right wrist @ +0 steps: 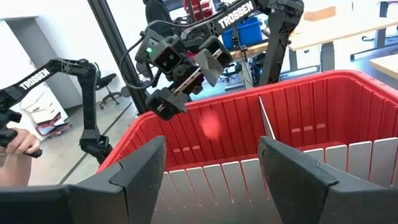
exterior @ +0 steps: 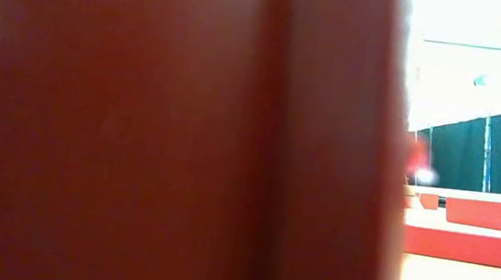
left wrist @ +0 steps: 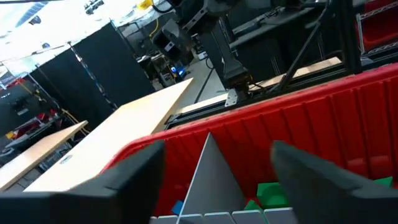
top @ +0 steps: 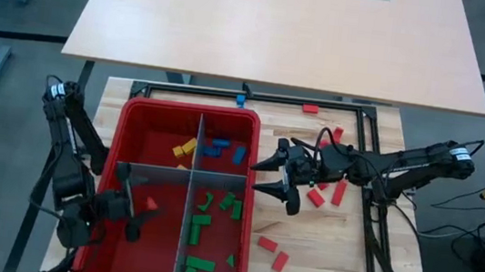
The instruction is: Sort blocks
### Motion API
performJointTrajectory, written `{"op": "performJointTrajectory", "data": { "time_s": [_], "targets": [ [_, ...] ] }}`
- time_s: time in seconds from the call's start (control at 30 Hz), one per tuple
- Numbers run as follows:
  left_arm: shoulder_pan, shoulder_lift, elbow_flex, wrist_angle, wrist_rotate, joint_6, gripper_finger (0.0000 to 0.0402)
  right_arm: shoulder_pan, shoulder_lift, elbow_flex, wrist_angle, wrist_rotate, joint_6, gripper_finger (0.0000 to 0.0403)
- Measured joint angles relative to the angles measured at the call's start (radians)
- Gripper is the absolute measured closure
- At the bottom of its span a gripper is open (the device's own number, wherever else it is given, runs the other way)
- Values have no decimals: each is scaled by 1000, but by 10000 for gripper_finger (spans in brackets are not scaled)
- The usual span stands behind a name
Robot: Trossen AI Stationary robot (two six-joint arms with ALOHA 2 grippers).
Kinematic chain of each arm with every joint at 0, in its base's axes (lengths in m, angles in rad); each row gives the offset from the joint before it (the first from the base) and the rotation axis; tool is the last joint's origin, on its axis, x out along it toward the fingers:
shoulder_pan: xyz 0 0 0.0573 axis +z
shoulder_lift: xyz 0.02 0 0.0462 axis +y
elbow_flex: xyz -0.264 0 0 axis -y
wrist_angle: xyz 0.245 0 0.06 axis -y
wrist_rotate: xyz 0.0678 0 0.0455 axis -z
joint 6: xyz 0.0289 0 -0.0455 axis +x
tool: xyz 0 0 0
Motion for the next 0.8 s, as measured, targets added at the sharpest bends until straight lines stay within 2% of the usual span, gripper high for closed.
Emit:
{"op": "performJointTrajectory", "data": {
  "time_s": [0.1,0.2,0.5,0.67,0.8],
  "targets": [
    [0,-8,0,-1,0,-5,67,0,-5,0,-19,0,11,167],
    [2,-20,0,0,-1,-4,54,0,-16,0,-114,1,39,173],
    [34,-36,0,0,-129,105,78,14,-16,0,-595,62,152,185],
    [102,-37,0,0,-128,118,87,57,-8,-21,-801,130,268,183],
    [168,-39,0,1,-82,118,87,99,-8,-74,-844,164,342,187]
  ]
}}
